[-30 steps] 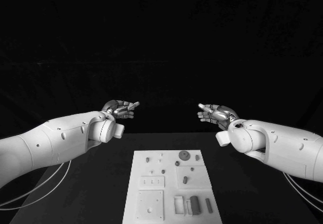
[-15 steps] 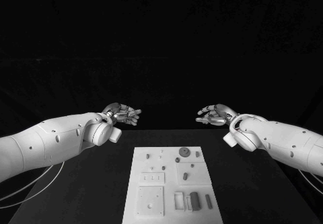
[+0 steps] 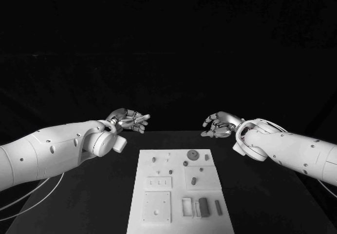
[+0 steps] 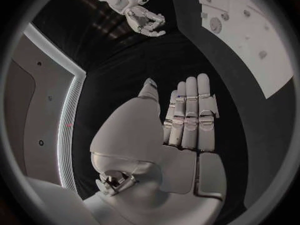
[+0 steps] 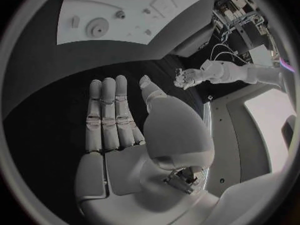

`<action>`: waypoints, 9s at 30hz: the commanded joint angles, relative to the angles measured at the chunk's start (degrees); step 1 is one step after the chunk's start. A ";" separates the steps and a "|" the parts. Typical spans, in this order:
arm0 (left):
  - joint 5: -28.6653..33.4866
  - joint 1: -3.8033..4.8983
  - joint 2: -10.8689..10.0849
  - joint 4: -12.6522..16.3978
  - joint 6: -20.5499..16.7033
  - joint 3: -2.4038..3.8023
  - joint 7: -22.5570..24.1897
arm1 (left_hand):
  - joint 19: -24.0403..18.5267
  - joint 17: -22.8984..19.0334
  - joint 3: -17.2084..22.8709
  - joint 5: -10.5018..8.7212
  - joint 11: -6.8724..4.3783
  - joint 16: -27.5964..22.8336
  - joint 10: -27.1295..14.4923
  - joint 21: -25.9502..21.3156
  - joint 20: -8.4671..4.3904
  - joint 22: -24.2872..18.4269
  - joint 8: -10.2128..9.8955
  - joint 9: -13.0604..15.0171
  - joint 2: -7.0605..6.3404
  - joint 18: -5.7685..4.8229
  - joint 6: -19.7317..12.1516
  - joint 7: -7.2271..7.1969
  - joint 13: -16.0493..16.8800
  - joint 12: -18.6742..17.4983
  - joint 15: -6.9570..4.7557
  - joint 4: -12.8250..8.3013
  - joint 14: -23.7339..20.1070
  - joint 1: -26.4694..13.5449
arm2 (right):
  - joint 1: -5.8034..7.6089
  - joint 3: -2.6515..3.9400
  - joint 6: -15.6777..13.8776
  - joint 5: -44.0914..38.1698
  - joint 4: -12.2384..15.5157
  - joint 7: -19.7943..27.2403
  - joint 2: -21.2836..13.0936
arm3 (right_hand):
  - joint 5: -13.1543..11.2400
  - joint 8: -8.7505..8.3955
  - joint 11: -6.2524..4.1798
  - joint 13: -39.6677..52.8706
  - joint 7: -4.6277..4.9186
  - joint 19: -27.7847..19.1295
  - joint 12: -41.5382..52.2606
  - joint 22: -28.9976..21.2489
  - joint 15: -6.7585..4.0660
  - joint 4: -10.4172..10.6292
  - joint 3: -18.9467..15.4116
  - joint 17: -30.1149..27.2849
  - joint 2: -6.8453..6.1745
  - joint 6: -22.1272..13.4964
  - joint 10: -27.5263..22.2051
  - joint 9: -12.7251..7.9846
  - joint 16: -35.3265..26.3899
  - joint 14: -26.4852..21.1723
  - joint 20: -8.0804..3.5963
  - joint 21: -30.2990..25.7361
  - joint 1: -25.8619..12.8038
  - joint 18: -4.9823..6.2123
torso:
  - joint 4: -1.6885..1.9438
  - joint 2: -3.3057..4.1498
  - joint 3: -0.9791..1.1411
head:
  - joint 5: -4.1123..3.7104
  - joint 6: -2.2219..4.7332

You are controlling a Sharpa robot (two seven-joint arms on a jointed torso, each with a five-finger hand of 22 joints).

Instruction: Assemble the parts on the task board

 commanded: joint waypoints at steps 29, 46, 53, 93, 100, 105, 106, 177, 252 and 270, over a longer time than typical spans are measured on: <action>-0.71 0.17 -1.70 4.38 2.77 0.44 0.41 | -1.30 0.97 -2.45 -0.19 -0.06 -1.62 0.18 -1.08 -0.07 0.01 -0.97 -0.05 -0.04 -0.44 0.08 -0.05 0.27 -1.43 0.53 -0.06 -1.34 0.54 | -4.68 0.00 4.64 -27.56 2.70 -6.23 4.12 | -0.08 -3.62 -0.85 22.71 -0.69 -1.46 29.61 1.80 -1.76 -7.01 7.00 9.38 0.41 5.88 -6.29 -1.46 24.19 -0.66 -4.37 24.22 -4.64 1.43 | 1.85 6.75 -0.03 | -0.15 0.63; -0.74 0.29 -1.73 5.50 2.83 0.71 0.07 | -1.33 1.31 -2.69 -0.18 -0.03 -1.89 0.27 -1.18 -0.05 0.13 -1.16 -0.03 0.51 -0.49 0.15 -0.05 0.38 -1.79 0.56 -0.07 -1.31 1.42 | -5.66 0.01 4.60 -28.89 -0.15 -5.93 5.59 | -0.06 -4.35 -1.09 22.75 -0.96 -1.12 29.97 1.56 -1.98 -13.25 12.13 9.04 1.72 7.44 -4.84 -1.88 26.33 0.72 -4.94 26.25 -10.38 1.43 | 2.29 8.11 -0.14 | -0.90 1.16; -0.75 0.37 -1.78 5.69 2.86 0.76 -0.05 | -1.31 1.38 -2.76 -0.18 -0.02 -1.94 0.28 -1.19 -0.04 0.15 -1.20 -0.03 0.63 -0.50 0.16 -0.03 0.41 -1.86 0.57 -0.06 -1.30 1.51 | -5.67 0.01 4.34 -28.89 -0.52 -5.94 5.93 | -0.06 -4.56 -1.05 22.71 -0.93 -1.11 29.94 1.53 -1.95 -15.69 14.01 8.62 3.05 7.61 -4.53 -1.92 26.72 0.81 -5.00 26.62 -12.25 1.43 | 2.36 8.41 -0.21 | -0.95 1.05; -0.75 0.41 -1.67 5.41 3.94 0.78 -0.48 | -1.34 1.68 -3.16 -0.18 -0.02 -2.19 0.43 -1.29 -0.02 0.25 -1.34 0.01 1.08 -0.54 0.25 -0.03 0.53 -2.13 0.60 -0.04 -1.28 1.57 | -5.66 0.05 3.61 -30.90 -1.42 -9.21 6.86 | -0.06 -4.29 -1.34 22.71 -1.24 -0.93 29.92 1.46 -2.18 -18.04 17.34 8.18 5.69 8.78 -4.09 -1.55 27.64 1.19 -5.20 27.31 -16.51 1.43 | 2.31 8.89 -0.14 | -0.13 0.68; -0.75 0.41 -1.65 5.37 4.11 0.78 -0.59 | -1.34 1.72 -3.21 -0.18 -0.02 -2.24 0.45 -1.31 -0.02 0.26 -1.36 0.02 1.13 -0.54 0.26 -0.03 0.55 -2.17 0.60 -0.04 -1.28 1.62 | -5.66 0.06 3.42 -30.90 -1.20 -9.22 6.76 | -0.06 -4.30 -1.36 22.71 -1.26 -0.89 29.94 1.46 -2.21 -18.07 17.49 8.29 5.80 8.78 -3.99 -1.54 27.73 1.34 -5.24 27.37 -16.50 1.43 | 2.31 9.01 -0.15 | -0.13 0.76; -0.75 0.41 -1.61 5.33 4.17 0.78 -0.68 | -1.36 1.76 -3.30 -0.19 -0.01 -2.28 0.43 -1.33 -0.01 0.28 -1.40 0.02 1.10 -0.55 0.23 -0.02 0.56 -2.23 0.61 -0.04 -1.29 1.64 | -5.66 0.06 3.45 -30.90 -1.34 -9.37 6.93 | -0.06 -4.31 -1.36 22.71 -1.27 -0.89 29.95 1.46 -2.22 -18.13 17.52 8.21 5.66 8.76 -3.95 -1.53 27.75 1.31 -5.26 27.40 -16.51 1.43 | 2.31 9.02 -0.19 | -0.17 0.80; -0.75 0.41 -1.60 5.35 4.19 0.78 -0.72 | -1.36 1.77 -3.32 -0.19 0.00 -2.29 0.43 -1.33 -0.01 0.28 -1.42 0.02 1.10 -0.55 0.22 -0.02 0.56 -2.25 0.61 -0.04 -1.30 1.65 | -5.66 0.06 3.37 -31.05 -1.45 -9.50 6.99 | -0.06 -4.34 -1.36 22.71 -1.26 -0.89 29.95 1.47 -2.22 -18.16 17.53 8.21 5.48 8.72 -3.93 -1.54 27.78 1.34 -5.28 27.42 -16.52 1.43 | 2.30 9.04 -0.19 | -0.14 0.80; -1.04 0.50 -1.99 4.64 3.72 0.79 -0.47 | -1.37 2.24 -3.87 -0.19 -0.03 -2.69 0.69 -1.48 0.02 0.45 -1.56 0.13 1.32 -0.57 0.39 -0.04 0.78 -2.62 0.65 -0.04 -1.25 2.20 | -5.56 0.30 -18.78 -29.66 -6.31 -2.36 12.33 | -0.05 -2.86 -2.83 22.24 -2.76 0.44 29.34 1.19 -3.59 -17.85 19.48 8.61 5.57 12.44 -1.63 -0.17 28.87 3.97 -6.16 28.26 -17.71 1.43 | 2.54 9.26 -0.20 | 0.35 2.38; -1.50 2.09 -0.70 4.42 3.87 0.84 -0.72 | -1.33 2.57 -4.24 -0.19 -0.01 -2.98 0.79 -1.57 0.03 0.57 -1.73 0.19 1.38 -0.57 0.41 -0.02 0.91 -2.94 0.65 -0.03 -1.17 2.35 | -6.71 0.05 -15.63 -29.55 -15.83 -1.00 19.45 | -0.05 -3.22 -2.73 22.21 -2.65 0.46 28.97 1.10 -3.52 -18.12 19.70 7.85 5.32 12.13 -1.58 -0.18 28.70 3.59 -6.33 28.14 -17.69 1.43 | 3.35 10.39 -0.48 | 1.70 2.86; -1.50 2.32 -0.77 4.54 3.87 0.84 -0.80 | -1.32 2.66 -4.31 -0.18 -0.01 -3.05 0.82 -1.60 0.03 0.60 -1.76 0.21 1.40 -0.57 0.42 -0.02 0.95 -3.01 0.65 -0.03 -1.15 2.38 | -6.72 -0.03 -15.22 -29.44 -16.52 -1.19 19.70 | -0.05 -3.31 -2.68 22.23 -2.61 0.44 28.93 1.09 -3.49 -18.12 19.71 7.75 5.29 12.03 -1.59 -0.19 28.69 3.52 -6.34 28.11 -17.67 1.43 | 3.32 10.46 -0.55 | 1.90 2.80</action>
